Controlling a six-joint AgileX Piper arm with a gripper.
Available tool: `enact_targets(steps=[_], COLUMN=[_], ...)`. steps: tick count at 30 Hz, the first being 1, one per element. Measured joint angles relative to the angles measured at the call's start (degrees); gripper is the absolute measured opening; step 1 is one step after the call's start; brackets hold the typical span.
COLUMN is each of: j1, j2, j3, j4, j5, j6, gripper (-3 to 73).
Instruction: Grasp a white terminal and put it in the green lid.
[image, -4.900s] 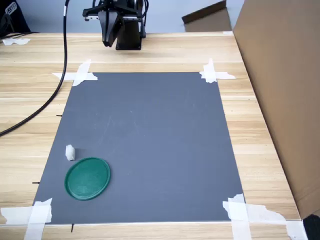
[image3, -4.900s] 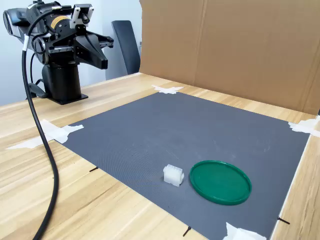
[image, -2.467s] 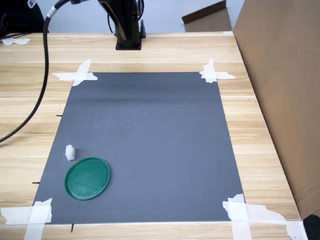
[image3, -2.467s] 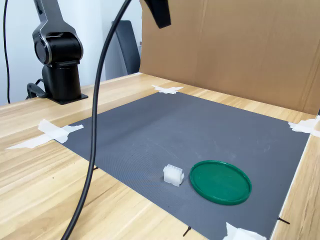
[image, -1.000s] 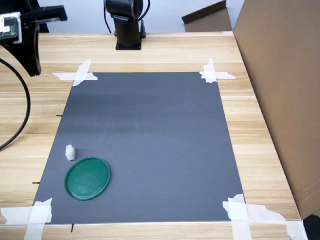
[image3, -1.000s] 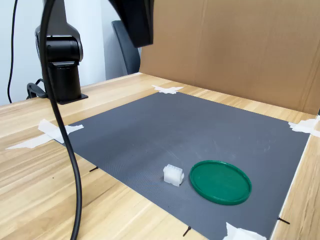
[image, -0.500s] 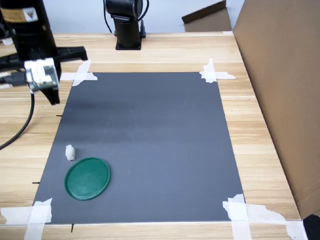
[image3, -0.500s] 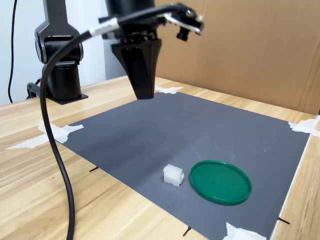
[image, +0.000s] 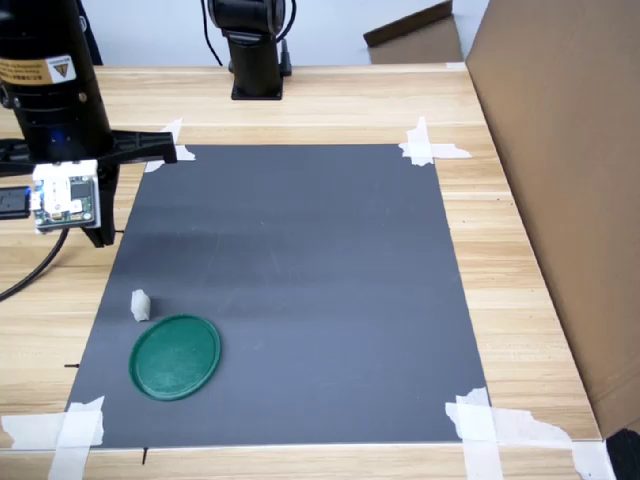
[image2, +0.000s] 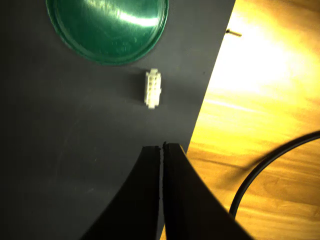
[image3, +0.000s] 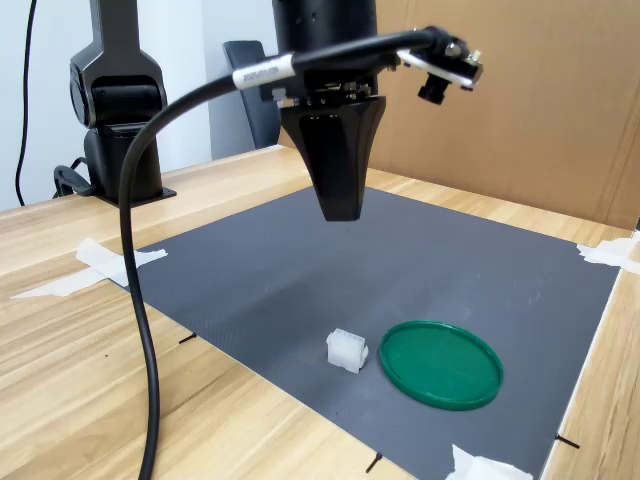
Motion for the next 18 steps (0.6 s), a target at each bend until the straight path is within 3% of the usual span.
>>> enact_targets(steps=[3, 5, 9, 10, 11, 12, 13, 18], j1=[0.0, 0.0, 0.0, 0.0, 0.0, 0.0, 0.0, 0.0], j2=[0.3, 0.4, 0.4, 0.4, 0.4, 0.4, 0.4, 0.4], j3=[0.0, 0.0, -0.1, -0.1, -0.1, -0.1, -0.1, -0.2], j4=[-0.6, -0.7, -0.7, -1.0, -1.0, -1.3, -1.6, -1.0], j5=[1.6, 3.1, 3.1, 3.1, 3.1, 4.2, 5.6, 5.8], j6=[0.2, 0.2, 0.4, 0.5, 0.6, 0.8, 0.8, 1.4], gripper=[0.5, 8.5, 32.3, 42.2, 45.8, 61.9, 66.8, 70.1])
